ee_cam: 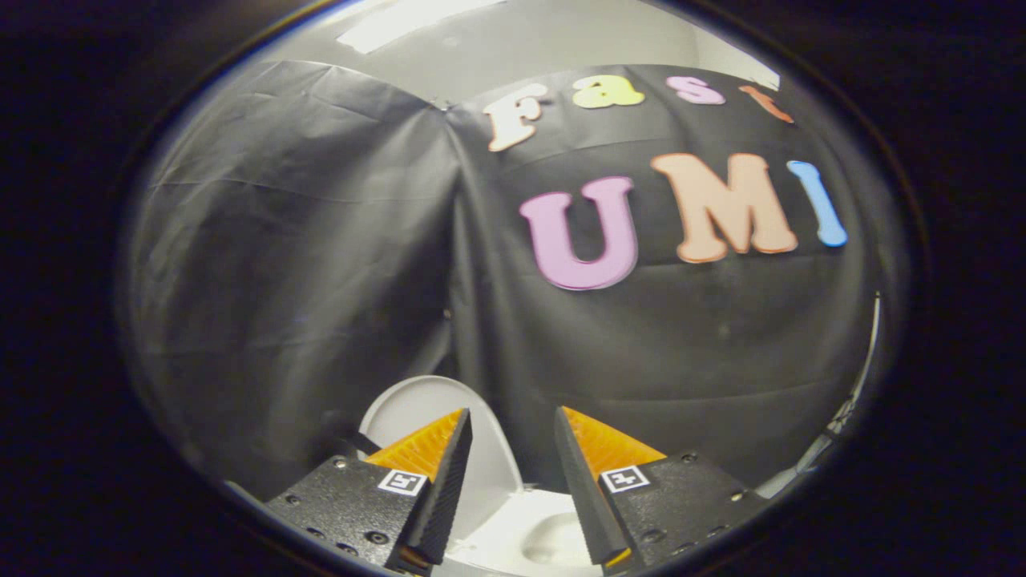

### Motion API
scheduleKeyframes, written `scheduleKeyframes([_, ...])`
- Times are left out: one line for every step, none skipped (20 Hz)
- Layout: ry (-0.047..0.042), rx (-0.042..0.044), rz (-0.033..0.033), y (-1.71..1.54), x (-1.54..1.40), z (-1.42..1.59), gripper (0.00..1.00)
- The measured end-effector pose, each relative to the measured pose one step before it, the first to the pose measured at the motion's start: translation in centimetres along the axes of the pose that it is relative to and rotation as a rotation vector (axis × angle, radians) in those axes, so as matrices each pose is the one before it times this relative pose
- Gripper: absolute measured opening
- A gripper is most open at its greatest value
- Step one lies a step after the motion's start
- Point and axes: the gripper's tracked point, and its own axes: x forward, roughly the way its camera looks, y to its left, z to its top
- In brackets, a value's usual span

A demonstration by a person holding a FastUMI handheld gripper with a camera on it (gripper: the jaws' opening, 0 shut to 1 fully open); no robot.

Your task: Open the toilet lid.

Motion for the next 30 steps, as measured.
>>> scheduleKeyframes([-0.01012, 0.01825, -0.02178, -1.986, -1.235, -0.365, 0.66])
scheduleKeyframes([-0.00861, 0.01821, -0.01188, -1.924, -1.167, -0.313, 0.64])
scheduleKeyframes([-0.00530, 0.01506, -0.01282, -1.882, -1.045, -0.424, 0.62])
scheduleKeyframes([-0.00161, 0.01102, -0.01361, -2.072, -1.082, -0.345, 0.60])
scheduleKeyframes([-0.00266, 0.01314, -0.01034, -1.825, -1.361, -0.531, 0.58])
scheduleKeyframes([-0.00644, 0.01426, -0.00704, -1.879, -1.248, -0.472, 0.57])
scheduleKeyframes([-0.00599, 0.01186, -0.00032, -1.677, -1.261, -0.406, 0.57])
scheduleKeyframes([-0.00949, 0.00965, 0.01204, -1.368, -1.324, -0.220, 0.57])
scheduleKeyframes([-0.01412, 0.00677, 0.00962, -1.269, -1.230, -0.321, 0.55])
scheduleKeyframes([-0.01474, -0.00062, -0.00710, -1.535, -0.966, -0.078, 0.53])
scheduleKeyframes([-0.00851, -0.01047, -0.02177, -1.985, -0.988, -0.301, 0.51])
scheduleKeyframes([-0.00100, -0.01155, -0.02206, -1.771, -0.828, -0.296, 0.50])
scheduleKeyframes([0.00506, -0.00817, -0.00731, -1.342, -0.936, -0.443, 0.51])
scheduleKeyframes([0.01131, -0.00412, -0.00285, -1.106, -0.712, -0.297, 0.51])
scheduleKeyframes([0.01308, -0.00775, -0.00786, -1.133, -0.523, -0.393, 0.51])
scheduleKeyframes([0.01290, -0.01216, -0.00225, -1.176, -0.539, -0.354, 0.51])
scheduleKeyframes([0.00042, -0.00405, -0.00328, -1.034, -0.655, -0.327, 0.51])
scheduleKeyframes([-0.00138, 0.01272, 0.01197, -0.952, -0.649, -0.159, 0.51])
scheduleKeyframes([-0.00253, 0.01630, -0.00840, -1.092, -0.451, -0.299, 0.49])
scheduleKeyframes([-0.00350, 0.00941, -0.01561, -1.268, -0.258, -0.278, 0.47])
scheduleKeyframes([-0.00195, 0.00956, 0.00242, -0.606, -0.149, -0.326, 0.45])
scheduleKeyframes([0.00529, 0.00608, 0.00022, -0.520, -0.256, -0.404, 0.43])
scheduleKeyframes([0.01211, -0.00232, -0.00530, -0.817, -0.379, -0.672, 0.42])
scheduleKeyframes([0.01517, -0.00783, -0.00573, -0.700, -0.125, -0.578, 0.40])
scheduleKeyframes([0.01650, -0.00280, -0.00287, -0.855, -0.467, -0.739, 0.38])
scheduleKeyframes([0.01104, 0.00050, 0.00265, -0.424, -0.047, -0.231, 0.38])
scheduleKeyframes([0.00995, -0.00106, 0.00292, -0.443, -0.286, -0.301, 0.38])
scheduleKeyframes([0.00999, -0.00289, -0.00222, -0.411, -0.048, -0.119, 0.38])
scheduleKeyframes([0.00742, -0.00315, -0.00008, -0.277, 0.049, -0.239, 0.38])
scheduleKeyframes([0.00291, -0.00267, 0.00311, -0.143, 0.024, 0.000, 0.38])
